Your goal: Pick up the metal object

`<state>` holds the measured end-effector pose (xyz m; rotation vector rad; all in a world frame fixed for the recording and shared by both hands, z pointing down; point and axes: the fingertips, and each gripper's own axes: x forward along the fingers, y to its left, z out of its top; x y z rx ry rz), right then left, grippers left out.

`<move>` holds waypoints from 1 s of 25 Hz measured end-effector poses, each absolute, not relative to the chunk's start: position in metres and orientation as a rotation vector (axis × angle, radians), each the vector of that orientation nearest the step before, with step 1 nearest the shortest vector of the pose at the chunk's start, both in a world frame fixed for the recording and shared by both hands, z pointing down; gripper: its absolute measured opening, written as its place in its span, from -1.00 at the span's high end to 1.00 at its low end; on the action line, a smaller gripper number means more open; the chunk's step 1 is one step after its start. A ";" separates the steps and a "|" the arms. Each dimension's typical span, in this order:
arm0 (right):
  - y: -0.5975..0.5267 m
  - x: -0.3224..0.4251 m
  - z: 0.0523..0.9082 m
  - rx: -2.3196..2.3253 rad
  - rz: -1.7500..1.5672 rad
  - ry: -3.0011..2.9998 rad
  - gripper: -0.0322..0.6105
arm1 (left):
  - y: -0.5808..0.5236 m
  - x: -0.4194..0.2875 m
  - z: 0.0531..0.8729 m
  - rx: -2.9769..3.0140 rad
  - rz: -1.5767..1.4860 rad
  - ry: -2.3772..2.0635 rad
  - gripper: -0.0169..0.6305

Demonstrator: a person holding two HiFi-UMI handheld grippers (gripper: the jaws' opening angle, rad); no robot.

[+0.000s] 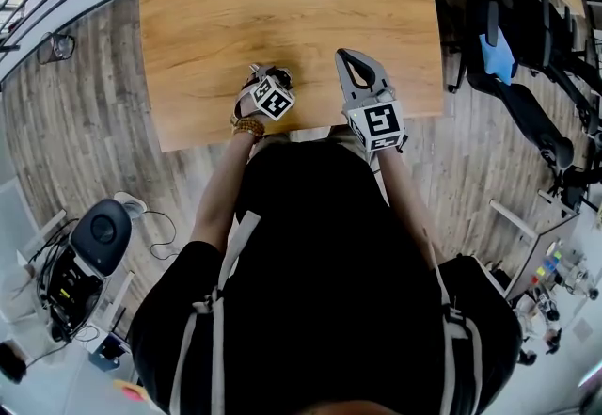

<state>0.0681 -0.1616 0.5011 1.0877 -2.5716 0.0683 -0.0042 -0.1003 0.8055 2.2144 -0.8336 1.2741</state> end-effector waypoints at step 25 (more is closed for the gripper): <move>-0.163 0.058 0.512 1.055 0.101 -2.580 0.90 | -0.099 -0.004 0.807 2.226 1.303 -0.787 0.03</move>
